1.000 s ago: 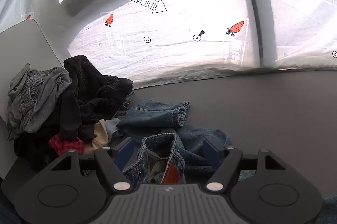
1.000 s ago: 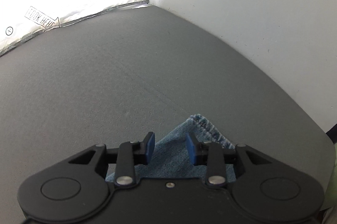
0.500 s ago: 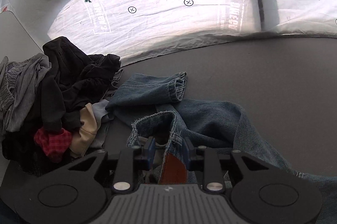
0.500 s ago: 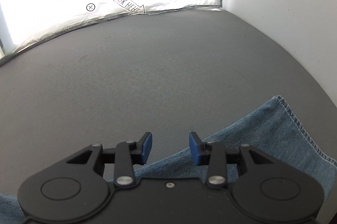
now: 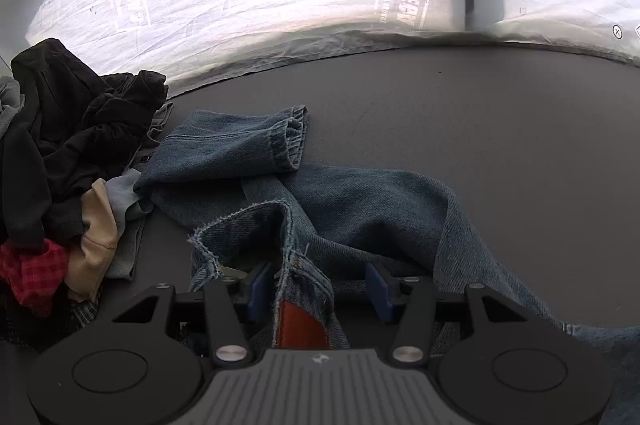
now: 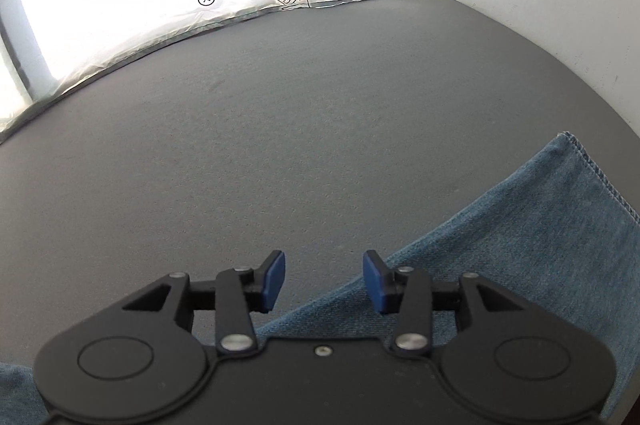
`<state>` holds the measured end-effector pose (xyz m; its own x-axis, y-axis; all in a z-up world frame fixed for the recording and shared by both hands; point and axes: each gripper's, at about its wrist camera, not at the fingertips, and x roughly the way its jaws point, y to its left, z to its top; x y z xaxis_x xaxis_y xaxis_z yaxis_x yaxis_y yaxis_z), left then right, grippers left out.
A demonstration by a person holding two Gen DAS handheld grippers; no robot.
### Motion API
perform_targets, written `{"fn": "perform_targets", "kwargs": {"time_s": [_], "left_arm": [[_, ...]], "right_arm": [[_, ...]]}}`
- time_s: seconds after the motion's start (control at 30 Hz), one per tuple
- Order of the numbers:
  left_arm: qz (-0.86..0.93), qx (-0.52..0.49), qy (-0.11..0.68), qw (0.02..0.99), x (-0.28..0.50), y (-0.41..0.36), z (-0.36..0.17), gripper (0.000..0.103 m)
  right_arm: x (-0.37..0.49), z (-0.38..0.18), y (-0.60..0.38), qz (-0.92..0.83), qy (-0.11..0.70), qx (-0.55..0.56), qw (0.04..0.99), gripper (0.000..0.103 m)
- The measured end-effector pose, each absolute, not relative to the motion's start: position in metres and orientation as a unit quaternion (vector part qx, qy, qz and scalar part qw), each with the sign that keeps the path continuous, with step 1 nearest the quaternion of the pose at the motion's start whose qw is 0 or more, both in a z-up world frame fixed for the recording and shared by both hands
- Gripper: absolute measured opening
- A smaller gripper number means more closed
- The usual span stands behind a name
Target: Fold clothes
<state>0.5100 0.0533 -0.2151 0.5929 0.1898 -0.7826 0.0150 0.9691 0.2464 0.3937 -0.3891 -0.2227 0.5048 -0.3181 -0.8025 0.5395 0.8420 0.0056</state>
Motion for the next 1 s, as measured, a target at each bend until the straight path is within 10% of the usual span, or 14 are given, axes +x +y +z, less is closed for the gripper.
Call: {"fn": "perform_targets", "kwargs": {"time_s": [0.1,0.2,0.33,0.57,0.83,1.0], "left_arm": [[0.049,0.111,0.458,0.881,0.516,0.057,-0.225,0.052],[0.07,0.079,0.448,0.888,0.518,0.071,-0.227,0.015],[0.102,-0.01,0.429,0.897,0.52,0.105,-0.206,0.009],[0.247,-0.116,0.319,0.908,0.484,0.22,-0.121,0.01],[0.332,-0.117,0.486,0.8,0.46,0.275,-0.211,0.014],[0.312,-0.131,0.447,0.828,0.453,0.269,-0.182,0.026]], "right_arm": [[0.397,-0.221,-0.375,-0.247,0.437,0.113,0.857,0.045],[0.4,-0.223,-0.363,-0.246,0.45,0.095,0.853,0.045],[0.411,-0.226,-0.353,-0.244,0.461,0.079,0.85,0.045],[0.43,-0.217,-0.331,-0.22,0.452,0.039,0.864,0.045],[0.45,-0.215,-0.302,-0.168,0.456,0.005,0.874,0.045],[0.453,-0.214,-0.288,-0.143,0.464,-0.007,0.874,0.053]]}}
